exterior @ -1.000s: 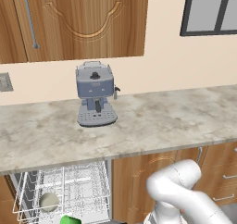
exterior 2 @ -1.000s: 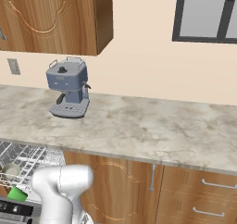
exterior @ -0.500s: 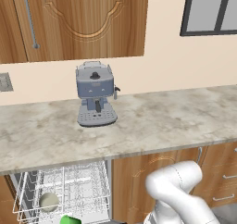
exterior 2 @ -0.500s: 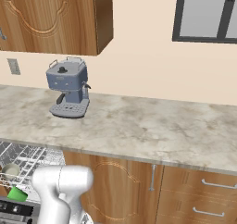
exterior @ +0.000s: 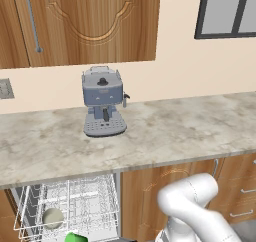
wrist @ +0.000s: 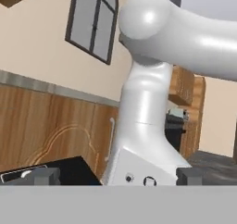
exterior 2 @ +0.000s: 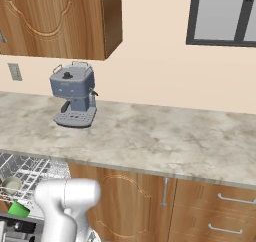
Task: Pick up the cup and bowl from the counter, place them in the dishwasher, and close the dishwasher door.
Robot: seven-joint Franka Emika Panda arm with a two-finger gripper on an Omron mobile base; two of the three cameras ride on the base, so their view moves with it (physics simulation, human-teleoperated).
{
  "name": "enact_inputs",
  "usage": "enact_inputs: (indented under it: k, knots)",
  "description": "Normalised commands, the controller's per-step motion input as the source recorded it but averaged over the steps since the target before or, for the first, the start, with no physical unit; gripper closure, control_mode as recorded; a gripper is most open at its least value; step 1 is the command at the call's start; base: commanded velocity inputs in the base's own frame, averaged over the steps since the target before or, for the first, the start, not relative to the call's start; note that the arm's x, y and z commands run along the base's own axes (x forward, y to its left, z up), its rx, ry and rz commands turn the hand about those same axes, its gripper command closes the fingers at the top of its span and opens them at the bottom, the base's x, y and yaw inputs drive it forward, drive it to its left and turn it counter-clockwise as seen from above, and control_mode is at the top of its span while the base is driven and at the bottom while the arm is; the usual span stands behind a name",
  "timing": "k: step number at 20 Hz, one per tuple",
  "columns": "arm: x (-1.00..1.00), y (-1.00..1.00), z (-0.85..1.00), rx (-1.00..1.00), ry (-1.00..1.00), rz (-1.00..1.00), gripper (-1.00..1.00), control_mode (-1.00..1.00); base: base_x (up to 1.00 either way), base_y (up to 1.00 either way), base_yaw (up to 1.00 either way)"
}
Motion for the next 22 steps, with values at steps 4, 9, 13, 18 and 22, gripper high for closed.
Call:
enact_inputs:
  k: [4,9,13,18,22]
  knots:
    - [0.51,0.0,-0.71,0.36,-0.07,0.18,-1.0,-1.0,0.0,0.0,0.0]
    - [0.62,0.07,-0.66,0.2,0.0,0.36,-1.0,-1.0,0.0,0.0,0.0]
    - [0.8,0.15,-0.48,0.15,0.04,0.41,-1.0,-1.0,0.0,0.0,0.0]
    - [0.71,0.33,-0.57,0.07,0.03,0.37,-1.0,-1.0,0.0,0.0,0.0]
    - [0.73,0.44,-0.82,0.05,0.03,0.34,-1.0,-1.0,0.0,0.0,0.0]
